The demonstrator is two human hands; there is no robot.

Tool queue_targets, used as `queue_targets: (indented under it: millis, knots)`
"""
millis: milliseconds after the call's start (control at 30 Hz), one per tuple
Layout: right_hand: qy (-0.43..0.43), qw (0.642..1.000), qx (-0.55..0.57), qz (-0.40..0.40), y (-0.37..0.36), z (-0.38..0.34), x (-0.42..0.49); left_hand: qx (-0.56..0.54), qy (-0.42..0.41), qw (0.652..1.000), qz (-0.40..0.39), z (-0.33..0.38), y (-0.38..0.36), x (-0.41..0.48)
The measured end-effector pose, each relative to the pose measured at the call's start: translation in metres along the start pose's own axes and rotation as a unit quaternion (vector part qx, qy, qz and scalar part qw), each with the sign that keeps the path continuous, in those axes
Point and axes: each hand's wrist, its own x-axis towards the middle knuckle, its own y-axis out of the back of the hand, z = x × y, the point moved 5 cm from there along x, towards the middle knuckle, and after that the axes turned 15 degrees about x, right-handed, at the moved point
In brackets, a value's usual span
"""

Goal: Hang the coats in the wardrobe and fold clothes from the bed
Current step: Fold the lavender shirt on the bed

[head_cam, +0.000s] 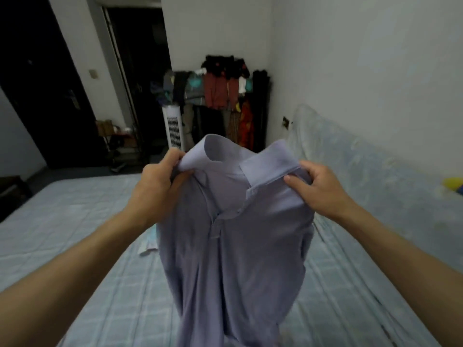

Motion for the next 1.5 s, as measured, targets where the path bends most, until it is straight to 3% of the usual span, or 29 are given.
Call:
queue_targets:
  millis: [133, 267, 467, 667, 800, 967, 1200, 1367, 1500]
  knots:
    - [0.078, 0.996, 0.027, 0.012, 0.028, -0.077, 0.006, 0.021, -0.014, 0.999, 0.025, 0.029, 0.064, 0.015]
    - [0.097, 0.995, 0.036, -0.006, 0.038, -0.119, 0.005, 0.015, -0.025, 0.999, 0.034, 0.046, 0.102, 0.017]
    - [0.013, 0.983, 0.172, -0.066, 0.019, -0.147, -0.011, -0.009, -0.022, 0.999, 0.031, 0.064, 0.116, 0.014]
    - [-0.023, 0.990, 0.074, -0.116, 0.004, -0.150, -0.033, 0.013, 0.006, 1.000, -0.010, 0.059, 0.115, -0.007]
    - [-0.018, 0.995, 0.091, -0.033, 0.008, -0.140, -0.037, -0.004, 0.003, 0.999, -0.039, 0.058, 0.115, -0.025]
    - [-0.042, 0.984, 0.171, 0.021, 0.002, -0.129, -0.037, -0.091, 0.068, 0.993, -0.019, 0.055, 0.115, -0.039]
    - [-0.052, 0.994, 0.089, 0.039, -0.013, -0.125, -0.031, -0.151, 0.146, 0.977, -0.028, 0.052, 0.105, -0.043]
    - [-0.071, 0.986, -0.002, 0.154, -0.032, -0.128, -0.016, -0.047, 0.247, 0.964, 0.090, 0.061, 0.096, -0.037]
    - [-0.059, 0.982, 0.043, 0.177, -0.063, -0.139, -0.013, -0.069, 0.208, 0.967, 0.128, 0.102, 0.086, -0.033]
